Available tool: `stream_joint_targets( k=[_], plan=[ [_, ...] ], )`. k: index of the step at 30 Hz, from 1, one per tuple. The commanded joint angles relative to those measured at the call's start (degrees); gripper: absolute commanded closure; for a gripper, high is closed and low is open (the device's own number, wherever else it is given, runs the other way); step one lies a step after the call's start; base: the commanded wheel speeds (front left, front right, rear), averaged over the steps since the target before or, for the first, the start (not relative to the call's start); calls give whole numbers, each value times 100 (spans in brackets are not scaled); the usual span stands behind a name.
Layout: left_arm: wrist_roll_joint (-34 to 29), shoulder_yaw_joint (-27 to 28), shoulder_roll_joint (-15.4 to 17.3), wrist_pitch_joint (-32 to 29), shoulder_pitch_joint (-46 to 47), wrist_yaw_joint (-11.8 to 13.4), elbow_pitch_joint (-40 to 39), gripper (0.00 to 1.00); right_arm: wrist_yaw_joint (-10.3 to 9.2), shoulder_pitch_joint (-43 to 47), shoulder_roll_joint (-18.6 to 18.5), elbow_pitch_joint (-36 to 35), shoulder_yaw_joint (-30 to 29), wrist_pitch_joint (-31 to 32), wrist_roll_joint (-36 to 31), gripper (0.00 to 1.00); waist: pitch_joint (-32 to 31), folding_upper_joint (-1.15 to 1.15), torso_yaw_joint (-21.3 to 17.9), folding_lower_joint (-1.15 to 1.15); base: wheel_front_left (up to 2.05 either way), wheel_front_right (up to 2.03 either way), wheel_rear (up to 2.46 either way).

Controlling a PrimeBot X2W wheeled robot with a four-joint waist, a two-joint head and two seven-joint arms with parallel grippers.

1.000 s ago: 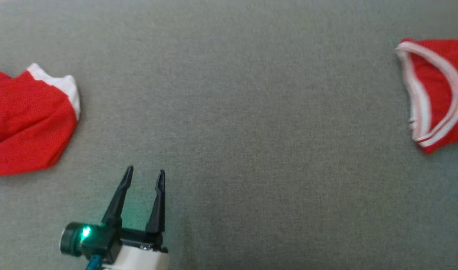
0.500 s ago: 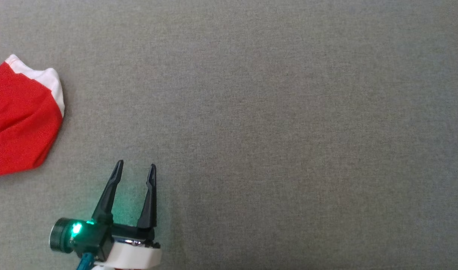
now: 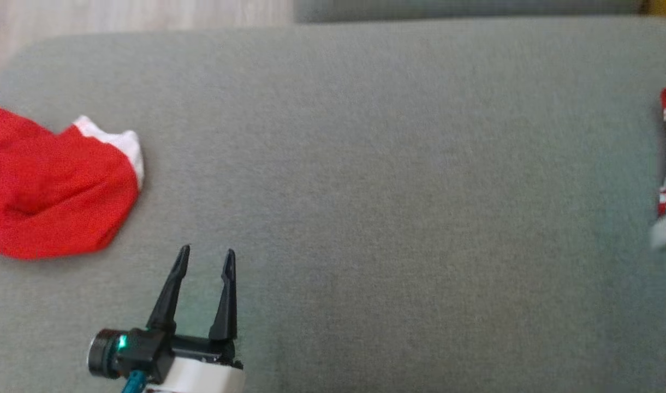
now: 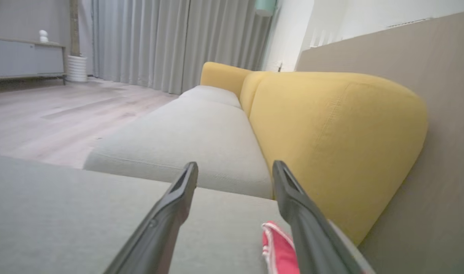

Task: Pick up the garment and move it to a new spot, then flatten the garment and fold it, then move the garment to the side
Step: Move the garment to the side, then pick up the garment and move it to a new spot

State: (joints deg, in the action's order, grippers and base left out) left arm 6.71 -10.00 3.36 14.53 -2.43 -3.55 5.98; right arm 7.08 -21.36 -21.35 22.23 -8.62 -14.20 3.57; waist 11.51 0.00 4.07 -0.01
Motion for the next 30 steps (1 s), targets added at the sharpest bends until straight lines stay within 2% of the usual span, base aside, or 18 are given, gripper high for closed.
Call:
stream_joint_targets(
  k=[1, 4, 7, 10, 14, 19, 30],
  plan=[
    [51, 122, -13, 47, 55, -4, -81, 0, 41, 476, 117, -553, 82, -4, 25, 0, -421, 0, 262, 1, 0, 0, 0],
    [73, 137, -25, 47, 41, -6, 25, 0, 41, 1293, 607, -1195, 114, 50, -31, 0, -611, 0, 373, 1, 0, 0, 0],
    [72, 137, -31, 47, 36, -34, 148, 0, 41, 1913, 1022, -1481, 107, 24, -81, 0, -720, 0, 472, 1, 0, 0, 0],
    [66, 157, -36, 47, 5, -47, 293, 0, 41, 2394, 1396, -1488, 155, -20, -153, 0, -812, 0, 538, 1, 0, 0, 0],
    [47, 211, -39, 47, -62, -54, 524, 0, 41, 2799, 1695, -1274, 107, -66, -226, 0, -924, 0, 578, 1, 0, 0, 0],
    [20, 294, -41, 47, -138, -88, 761, 0, 41, 3031, 1833, -1191, 61, -77, -212, 0, -1054, 0, 531, 1, 0, 0, 0],
    [-27, 336, -44, 47, -124, -125, 920, 0, 41, 3133, 1846, -1100, 266, -79, 59, 0, -1145, 0, 411, 1, 0, 0, 0]
  ],
)
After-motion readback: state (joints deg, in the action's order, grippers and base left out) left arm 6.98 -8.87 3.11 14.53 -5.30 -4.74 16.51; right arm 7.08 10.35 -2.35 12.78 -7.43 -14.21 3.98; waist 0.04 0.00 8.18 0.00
